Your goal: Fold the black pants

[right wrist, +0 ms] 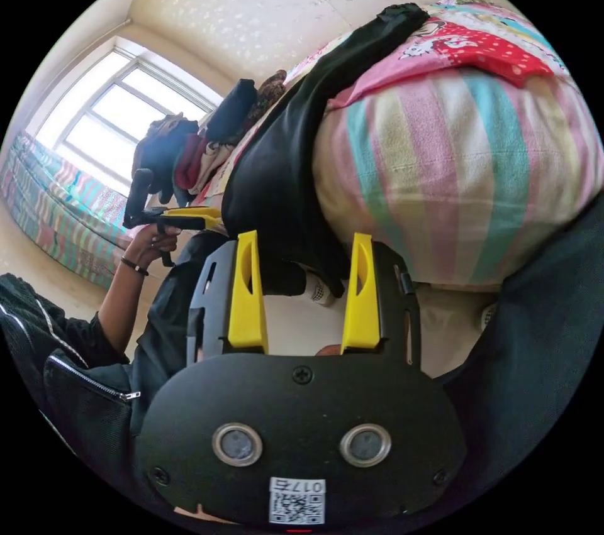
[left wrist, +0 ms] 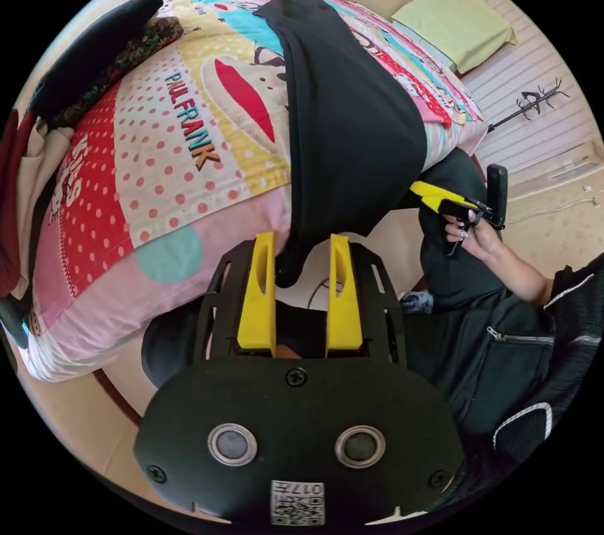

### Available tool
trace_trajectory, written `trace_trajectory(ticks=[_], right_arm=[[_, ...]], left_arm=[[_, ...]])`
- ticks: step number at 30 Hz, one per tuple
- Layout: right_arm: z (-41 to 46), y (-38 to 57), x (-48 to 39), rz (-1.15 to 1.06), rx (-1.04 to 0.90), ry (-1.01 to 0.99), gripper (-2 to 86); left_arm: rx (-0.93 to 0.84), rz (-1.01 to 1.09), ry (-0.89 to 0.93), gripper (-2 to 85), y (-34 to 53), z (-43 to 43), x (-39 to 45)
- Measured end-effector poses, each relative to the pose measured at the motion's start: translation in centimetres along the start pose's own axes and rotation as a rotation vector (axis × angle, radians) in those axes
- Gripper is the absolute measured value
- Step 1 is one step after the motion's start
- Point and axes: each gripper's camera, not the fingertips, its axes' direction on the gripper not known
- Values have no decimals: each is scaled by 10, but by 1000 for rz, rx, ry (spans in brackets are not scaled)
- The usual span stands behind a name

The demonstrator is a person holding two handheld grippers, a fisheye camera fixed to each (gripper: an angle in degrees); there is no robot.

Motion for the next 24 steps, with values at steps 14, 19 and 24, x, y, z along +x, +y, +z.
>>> trace_trajectory(ticks=[14,19,24], right_arm=[[37,-32,51,-1,-172,-218,168],[18,-36,58,-1,-176,-244,104],[-14,-42,52,-28,-237,-264,56]], left_arm=[[-214,6,-80,117,-19,40,-1],[-149,10,-46,114,-2,26,-12],[21,-48,97,112,25,-2,-45]])
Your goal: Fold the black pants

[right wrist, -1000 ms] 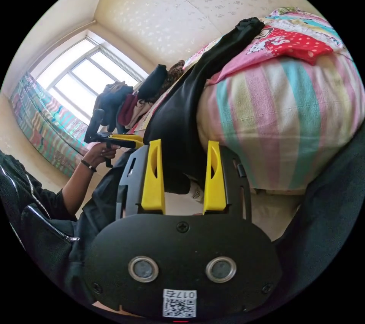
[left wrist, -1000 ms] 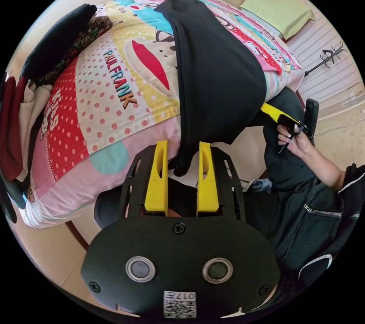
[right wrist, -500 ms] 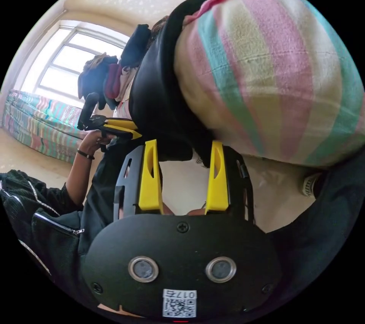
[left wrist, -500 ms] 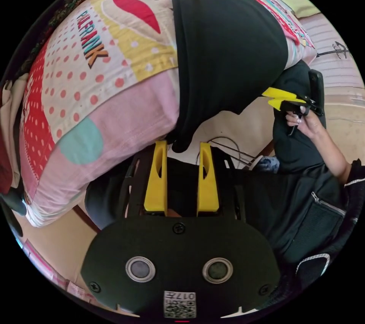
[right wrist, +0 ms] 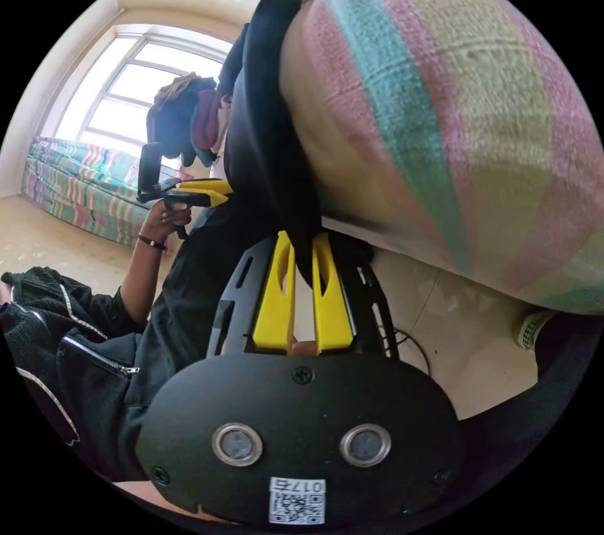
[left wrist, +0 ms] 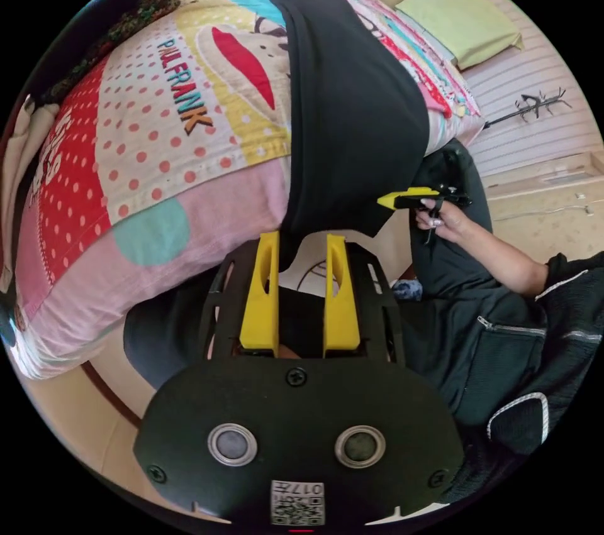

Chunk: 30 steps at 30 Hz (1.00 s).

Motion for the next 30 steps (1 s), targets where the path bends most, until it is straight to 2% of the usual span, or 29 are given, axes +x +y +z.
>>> trace_trajectory(ticks=[2,7,12,14,17,21,24,26,30], right_arm=[[-14,2,-12,-32,-12,-40,53],[-69,9,-62,-174,22,-133,43],[-146,14,-92,-162,199,-285,31],[-166,7,-92,-134,217,-350,28],[-197,-7,-99,-148,257,-401,25],[-236,-29,-110,-133,309,-507,23],[-263,-43,-119,-157,346,-571,23],[-278,-50,-126,-178,368,-593,22],[-309,-64,-142,-233,402,-610,22]], left_arm=[[92,14,70,115,15,-17,-13],[184,37,153,127,42,-35,-38],[245,20,319,141,61,-36,-72],[366,-20,497,159,66,-34,-92],[422,-34,670,163,65,-22,-109],[414,-63,715,173,68,-3,-117],[442,-103,860,185,73,18,-124],[528,-163,1066,191,78,41,-128],[595,-126,1308,187,80,66,-115]])
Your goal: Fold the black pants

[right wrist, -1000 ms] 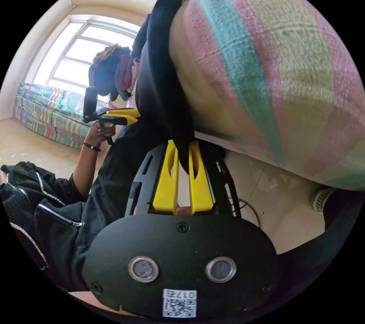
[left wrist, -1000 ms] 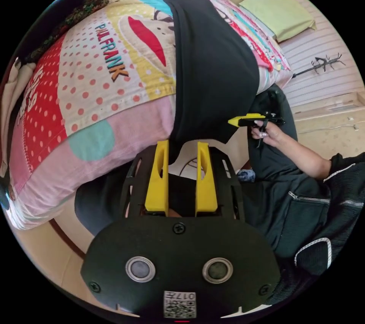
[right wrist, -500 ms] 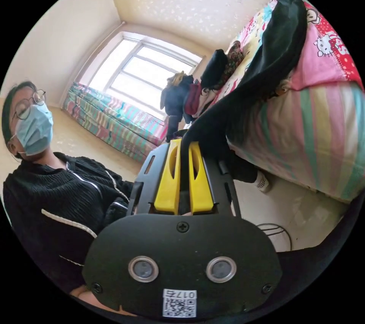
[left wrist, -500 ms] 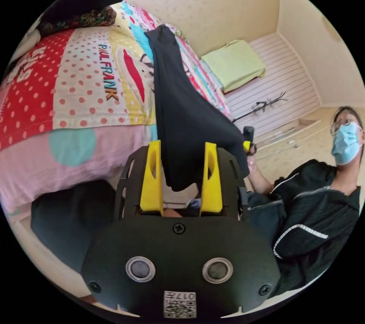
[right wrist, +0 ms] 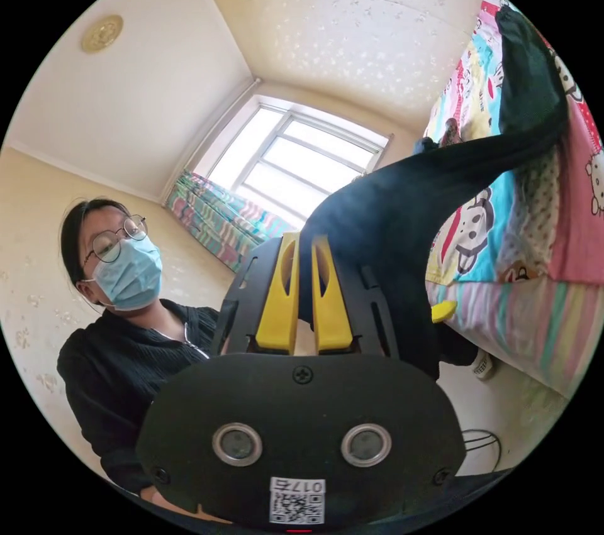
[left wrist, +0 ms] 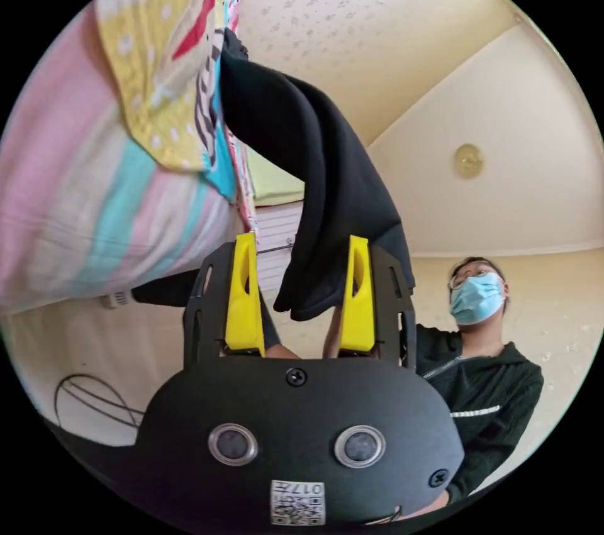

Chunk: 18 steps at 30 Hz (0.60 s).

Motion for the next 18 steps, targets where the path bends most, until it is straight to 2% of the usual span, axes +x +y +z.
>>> trace_trajectory(ticks=[2,5,10,13,18], right_arm=[[-6,-9,-10,-18,10,-5,22],[-21,-17,-29,-50,35,-10,22],[-49,-15,-67,-112,38,0,21],[-61,-7,-101,-192,2,23,21],[-55,15,-169,-313,-161,18,20]], left_arm=[[7,73,218,157,7,10,4],[-5,156,357,87,13,14,25],[-101,370,290,53,20,11,99],[-147,509,184,51,29,9,157],[-323,768,62,51,60,28,255]])
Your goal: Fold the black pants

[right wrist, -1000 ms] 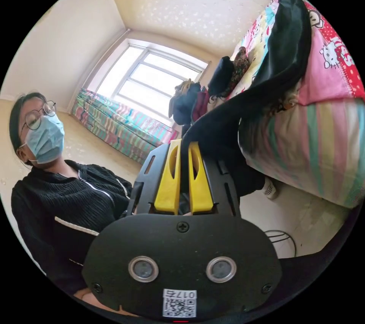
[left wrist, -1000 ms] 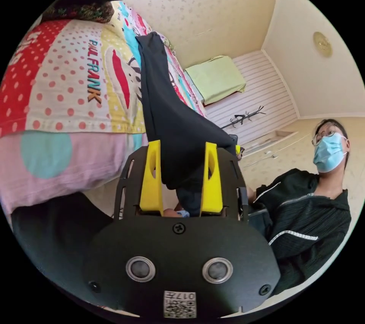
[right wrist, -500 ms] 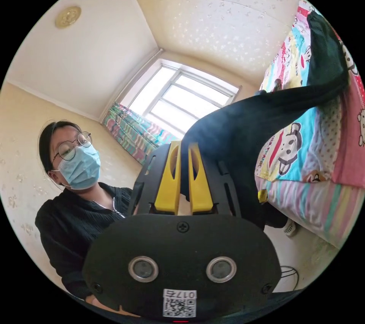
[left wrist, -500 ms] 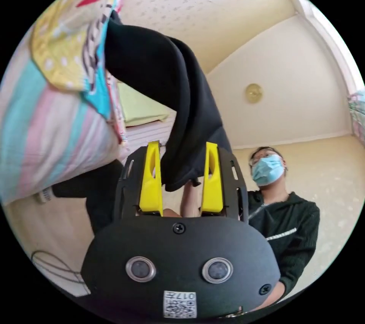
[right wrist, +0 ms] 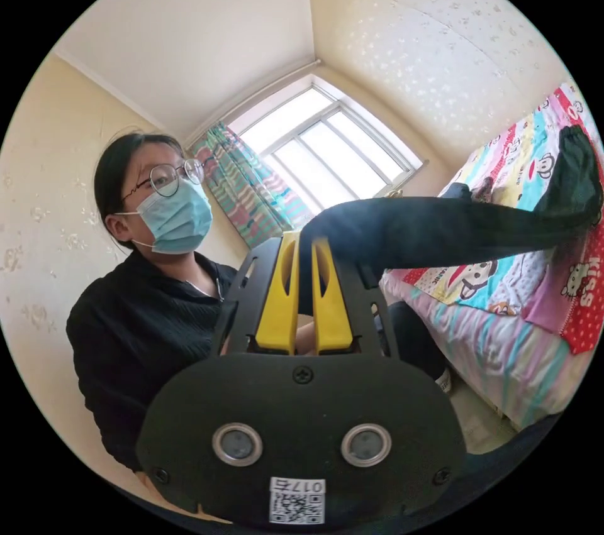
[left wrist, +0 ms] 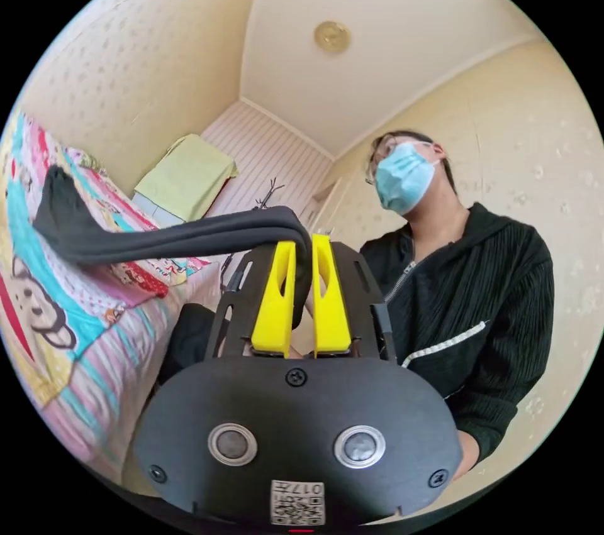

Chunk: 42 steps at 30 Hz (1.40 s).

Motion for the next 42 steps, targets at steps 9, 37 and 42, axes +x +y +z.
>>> trace_trajectory(ticks=[9,37,42], right_arm=[[-4,11,-25,58,10,-34,21],[3,77,279,320,279,571,140],[79,76,289,299,-47,830,153]], left_arm=[[-207,196,-168,52,-52,66,99],[-439,-406,-845,149,-53,166,-292],[-560,-443,-850,142,-53,185,-319]])
